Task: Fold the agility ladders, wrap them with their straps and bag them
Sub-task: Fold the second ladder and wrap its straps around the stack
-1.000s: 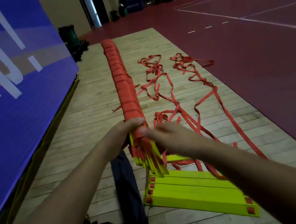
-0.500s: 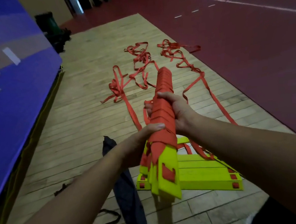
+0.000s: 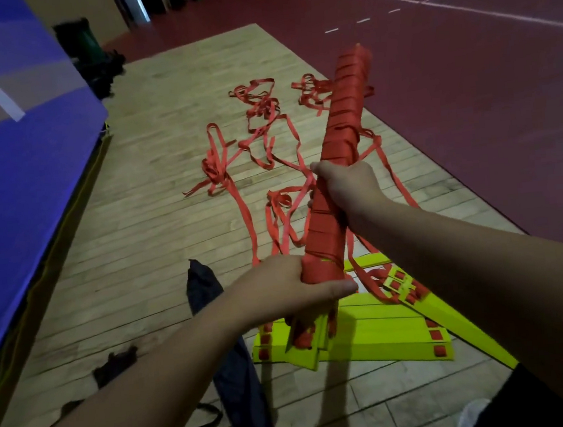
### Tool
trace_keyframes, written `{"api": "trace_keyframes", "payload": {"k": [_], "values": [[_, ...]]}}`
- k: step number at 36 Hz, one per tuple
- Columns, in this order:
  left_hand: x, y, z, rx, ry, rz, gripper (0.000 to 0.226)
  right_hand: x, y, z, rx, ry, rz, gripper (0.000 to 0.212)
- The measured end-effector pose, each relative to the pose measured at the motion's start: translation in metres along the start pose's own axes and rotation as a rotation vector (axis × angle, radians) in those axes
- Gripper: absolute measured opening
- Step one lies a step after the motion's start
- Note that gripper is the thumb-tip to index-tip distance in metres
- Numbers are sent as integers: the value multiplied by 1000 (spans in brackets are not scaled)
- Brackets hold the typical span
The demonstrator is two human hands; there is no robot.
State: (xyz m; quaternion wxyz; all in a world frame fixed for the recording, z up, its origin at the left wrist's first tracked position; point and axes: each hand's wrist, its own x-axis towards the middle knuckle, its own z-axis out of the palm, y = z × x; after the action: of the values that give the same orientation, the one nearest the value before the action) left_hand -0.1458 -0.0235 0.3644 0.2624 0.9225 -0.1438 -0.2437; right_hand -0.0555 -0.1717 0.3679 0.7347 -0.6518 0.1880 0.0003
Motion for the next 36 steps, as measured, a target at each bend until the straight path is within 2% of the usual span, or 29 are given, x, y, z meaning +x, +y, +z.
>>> {"api": "trace_keyframes", "payload": {"k": [2, 4, 7, 9, 11, 13, 15, 18, 20, 22, 24, 26, 29, 32, 34, 36], "values": [[5, -2, 5, -44, 61, 5, 40, -6, -3, 2, -6, -1, -27, 44], [7, -4, 2, -219, 72, 13, 31, -10, -11, 2, 43, -50, -38, 43], [5, -9, -13, -655, 3, 88, 61, -14, -28, -1, 336, -216, -1, 44], [0, -9, -21, -914, -167, 225, 69, -19, -34, -4, 567, -336, 95, 45], [-6, -7, -23, -990, -348, 348, 70, -25, -36, -7, 735, -489, 209, 50], [-10, -5, -19, -980, -444, 376, 71, -32, -35, -4, 823, -651, 288, 54], [-13, -2, -16, -957, -464, 338, 73, -38, -35, 0, 830, -694, 302, 57], [-21, -1, -22, -928, -498, 191, 80, -42, -39, 1, 752, -621, 313, 49], [-25, -1, -29, -811, -520, 60, 88, -40, -41, -1, 662, -572, 301, 44], [-26, -4, -31, -649, -519, -2, 79, -38, -42, -3, 516, -550, 249, 39], [-28, -4, -33, -529, -447, -25, 53, -39, -43, -5, 349, -557, 174, 40], [-28, -4, -35, -506, -352, -44, 40, -43, -44, -6, 216, -536, 99, 39], [-25, 0, -34, -530, -359, -9, 48, -49, -44, -4, 92, -414, -82, 35], [-20, 5, -19, -332, -182, 1, 47, -51, -37, 4, 31, -300, -253, 30], [-18, 7, -8, -185, -87, 36, 53, -53, -34, 9, 56, -271, -248, 28], [-16, 8, -3, -252, -59, 38, 53, -53, -36, 11, 108, -299, -178, 32]]}}
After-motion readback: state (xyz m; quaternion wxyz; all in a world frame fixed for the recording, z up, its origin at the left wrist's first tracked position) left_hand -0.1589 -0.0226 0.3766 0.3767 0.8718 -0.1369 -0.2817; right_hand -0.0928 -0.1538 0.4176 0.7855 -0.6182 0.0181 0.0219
